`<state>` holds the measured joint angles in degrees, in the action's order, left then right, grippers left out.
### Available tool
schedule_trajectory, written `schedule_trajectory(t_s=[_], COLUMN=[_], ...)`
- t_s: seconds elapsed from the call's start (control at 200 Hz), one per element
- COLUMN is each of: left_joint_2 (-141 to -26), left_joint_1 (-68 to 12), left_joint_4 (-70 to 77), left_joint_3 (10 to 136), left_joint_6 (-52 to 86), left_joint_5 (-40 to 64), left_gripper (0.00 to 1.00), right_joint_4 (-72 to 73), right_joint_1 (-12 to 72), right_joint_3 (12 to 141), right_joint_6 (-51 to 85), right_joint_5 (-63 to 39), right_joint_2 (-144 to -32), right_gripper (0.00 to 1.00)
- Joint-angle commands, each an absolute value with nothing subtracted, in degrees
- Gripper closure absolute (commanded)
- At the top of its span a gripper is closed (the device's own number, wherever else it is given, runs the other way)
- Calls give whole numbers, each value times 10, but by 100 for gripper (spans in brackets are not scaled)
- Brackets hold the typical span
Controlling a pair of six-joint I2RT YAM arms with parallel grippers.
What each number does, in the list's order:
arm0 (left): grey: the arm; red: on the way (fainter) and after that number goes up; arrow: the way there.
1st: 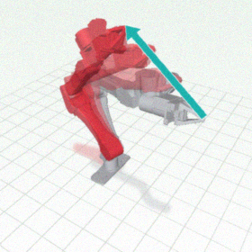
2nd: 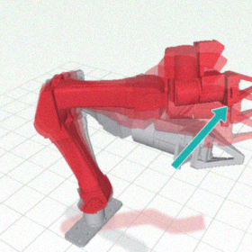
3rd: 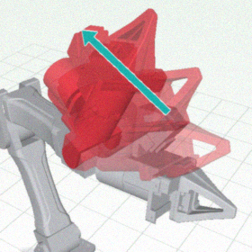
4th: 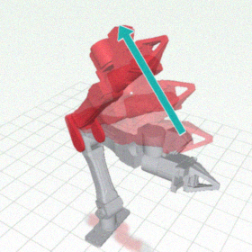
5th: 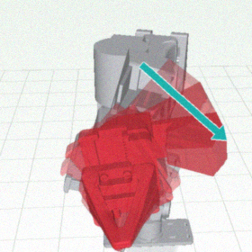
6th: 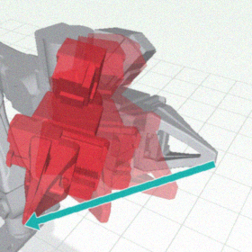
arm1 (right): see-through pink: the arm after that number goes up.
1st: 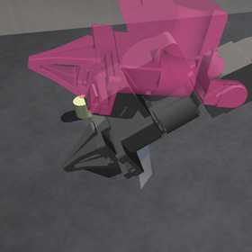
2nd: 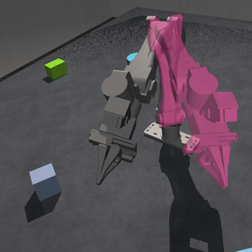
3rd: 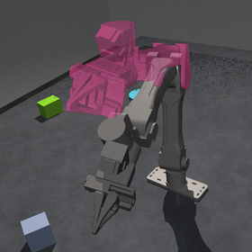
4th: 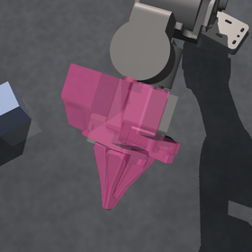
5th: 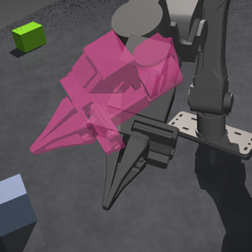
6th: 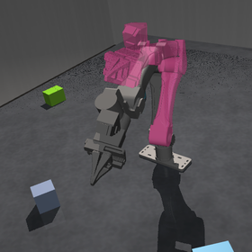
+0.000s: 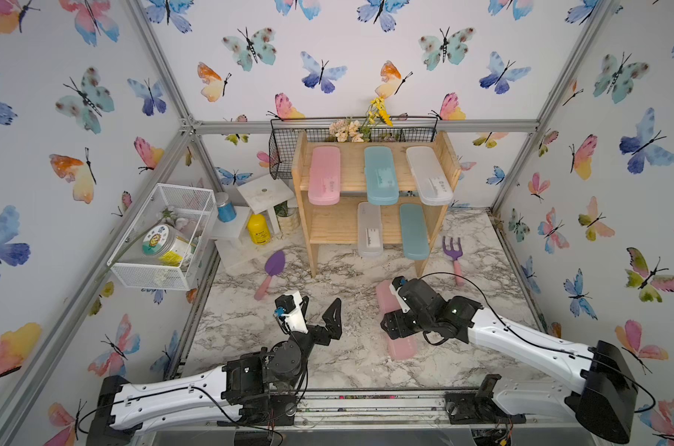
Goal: Remove the pencil cases from the shelf
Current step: Place the pencil case at the center of the board.
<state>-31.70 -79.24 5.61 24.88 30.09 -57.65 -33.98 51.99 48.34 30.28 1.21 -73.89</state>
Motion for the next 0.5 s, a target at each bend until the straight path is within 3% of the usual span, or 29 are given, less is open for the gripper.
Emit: schedule_trajectory(t_s=[0.0, 0.14, 0.496], left_joint_2=[-287, -250, -236], left_joint_1=[-794, -793, -792], left_joint_4=[7, -29, -12], left_joint_3=[254, 243, 232], left_joint_6=[324, 353, 344], left_joint_5=[-617, -625, -613], left_gripper=[1, 1, 1], right_joint_4=[-400, -391, -363], right_joint_1=[511, 437, 270], right_joint_3=[504, 528, 517], right_joint_6=[285, 240, 170], right_joint_5=[70, 40, 8], right_joint_2=[-804, -866, -883], right_gripper=[28, 28, 28])
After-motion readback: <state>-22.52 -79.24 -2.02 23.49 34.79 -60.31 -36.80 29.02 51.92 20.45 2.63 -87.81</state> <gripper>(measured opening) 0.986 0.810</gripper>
